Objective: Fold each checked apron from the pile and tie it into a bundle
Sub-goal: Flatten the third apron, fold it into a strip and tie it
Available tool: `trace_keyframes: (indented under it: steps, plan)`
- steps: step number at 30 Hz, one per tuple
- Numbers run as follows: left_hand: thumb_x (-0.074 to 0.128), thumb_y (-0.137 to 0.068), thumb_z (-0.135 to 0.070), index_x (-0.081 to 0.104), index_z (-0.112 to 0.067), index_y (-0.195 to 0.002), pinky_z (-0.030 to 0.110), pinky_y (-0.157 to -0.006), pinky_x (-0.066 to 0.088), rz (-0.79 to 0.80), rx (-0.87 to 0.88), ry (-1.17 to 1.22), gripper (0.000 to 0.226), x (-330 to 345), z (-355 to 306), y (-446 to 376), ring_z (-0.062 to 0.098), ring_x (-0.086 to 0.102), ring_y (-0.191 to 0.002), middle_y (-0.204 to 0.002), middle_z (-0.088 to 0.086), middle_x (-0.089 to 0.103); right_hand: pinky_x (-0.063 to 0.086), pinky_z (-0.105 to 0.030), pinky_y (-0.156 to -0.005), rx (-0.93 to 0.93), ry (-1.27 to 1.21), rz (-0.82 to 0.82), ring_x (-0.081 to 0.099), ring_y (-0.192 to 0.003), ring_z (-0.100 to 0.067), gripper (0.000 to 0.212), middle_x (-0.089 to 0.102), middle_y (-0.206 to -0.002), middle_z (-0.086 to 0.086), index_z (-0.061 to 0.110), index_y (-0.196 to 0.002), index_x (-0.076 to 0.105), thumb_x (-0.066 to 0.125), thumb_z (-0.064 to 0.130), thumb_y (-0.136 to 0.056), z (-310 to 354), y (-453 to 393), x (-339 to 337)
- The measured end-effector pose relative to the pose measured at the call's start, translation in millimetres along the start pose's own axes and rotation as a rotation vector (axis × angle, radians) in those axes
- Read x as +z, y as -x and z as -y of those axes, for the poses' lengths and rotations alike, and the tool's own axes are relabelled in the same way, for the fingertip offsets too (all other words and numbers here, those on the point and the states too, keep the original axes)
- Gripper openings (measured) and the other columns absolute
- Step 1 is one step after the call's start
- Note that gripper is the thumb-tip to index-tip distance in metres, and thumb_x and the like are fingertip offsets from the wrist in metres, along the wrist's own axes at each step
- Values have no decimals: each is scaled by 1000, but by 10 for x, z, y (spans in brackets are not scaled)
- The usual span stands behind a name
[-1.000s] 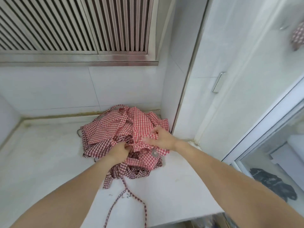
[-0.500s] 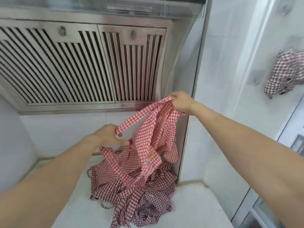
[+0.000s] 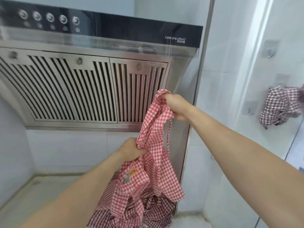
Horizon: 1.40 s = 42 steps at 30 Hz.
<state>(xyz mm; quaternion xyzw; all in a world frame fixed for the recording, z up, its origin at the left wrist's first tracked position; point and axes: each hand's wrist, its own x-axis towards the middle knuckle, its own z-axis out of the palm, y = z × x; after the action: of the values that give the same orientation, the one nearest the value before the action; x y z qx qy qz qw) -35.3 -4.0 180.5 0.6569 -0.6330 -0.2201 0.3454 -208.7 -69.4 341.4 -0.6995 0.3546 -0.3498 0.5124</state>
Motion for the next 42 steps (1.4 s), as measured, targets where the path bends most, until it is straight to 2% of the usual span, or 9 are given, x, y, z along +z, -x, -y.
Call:
trace_keyframes:
  steps: [4, 7, 14, 18, 21, 27, 34, 38, 42]
  plan:
    - [76, -84, -33, 73, -12, -88, 26, -76, 51, 80, -56, -315, 22, -494, 208, 105, 12, 65, -79, -86, -3, 72, 59, -35, -82, 28, 245, 189, 74, -92, -26, 30, 76, -100, -11, 2, -107, 72, 79, 18, -83, -73, 212, -447]
    - [71, -82, -22, 63, -18, -70, 26, -65, 42, 26, -94, -527, 15, -847, 258, 192, 18, 63, -75, -72, -3, 67, 59, -32, -79, 130, 492, 325, 73, -96, -28, 34, 75, -103, -15, -1, -108, 71, 82, 3, -76, -241, 270, -721]
    - [56, -83, -5, 70, -2, -91, 37, -71, 56, -232, -253, -569, 16, -1587, 127, 240, 21, 63, -77, -87, 12, 68, 60, -34, -75, 40, 648, -14, 71, -82, -21, 26, 76, -90, -10, 7, -97, 75, 86, 9, -74, -285, 186, -1098]
    - [58, -86, -12, 62, -14, -93, 42, -70, 59, -528, -77, -583, 8, -1815, -273, 235, 21, 62, -76, -84, 4, 64, 55, -49, -86, -167, 616, -287, 70, -92, -34, 25, 72, -98, -22, -4, -98, 71, 78, 12, -81, -158, 83, -1132]
    - [63, -88, -18, 62, -15, -97, 40, -73, 58, -682, 25, -510, 9, -1907, -519, 205, 24, 64, -78, -86, 4, 66, 56, -38, -73, -194, 531, -388, 70, -87, -33, 22, 73, -96, -21, -4, -96, 69, 70, 15, -86, -39, 6, -1153]
    - [79, -78, -46, 70, -12, -96, 33, -84, 57, -101, -161, -463, 39, -2001, -654, 293, 21, 70, -84, -91, 5, 73, 57, -39, -74, -72, 485, -259, 69, -79, -30, 16, 72, -97, -21, -6, -101, 68, 68, -1, -86, 48, 97, -1219]
    - [85, -73, -48, 65, -20, -126, 42, -109, 45, 362, -376, -120, 64, -1703, -125, 385, 19, 68, -112, -119, -2, 72, 59, -41, -86, 110, 783, -5, 74, -86, -23, 27, 77, -90, -6, 9, -94, 75, 86, 21, -73, -482, 164, -1203]
    - [85, -60, -54, 62, -18, -122, 36, -94, 50, 150, -389, 3, 75, -1506, 80, 388, 23, 67, -107, -115, 4, 72, 55, -32, -84, 176, 941, 99, 71, -88, -17, 31, 76, -89, 3, 23, -87, 75, 93, 27, -63, -785, 243, -1253]
    - [75, -82, -23, 57, -9, -100, 36, -81, 57, -59, -392, -78, 29, -1363, 156, 363, 24, 67, -95, -108, 15, 67, 54, -29, -81, 170, 1028, 101, 69, -91, -21, 31, 75, -91, -1, 16, -88, 73, 92, 26, -65, -996, 198, -1265]
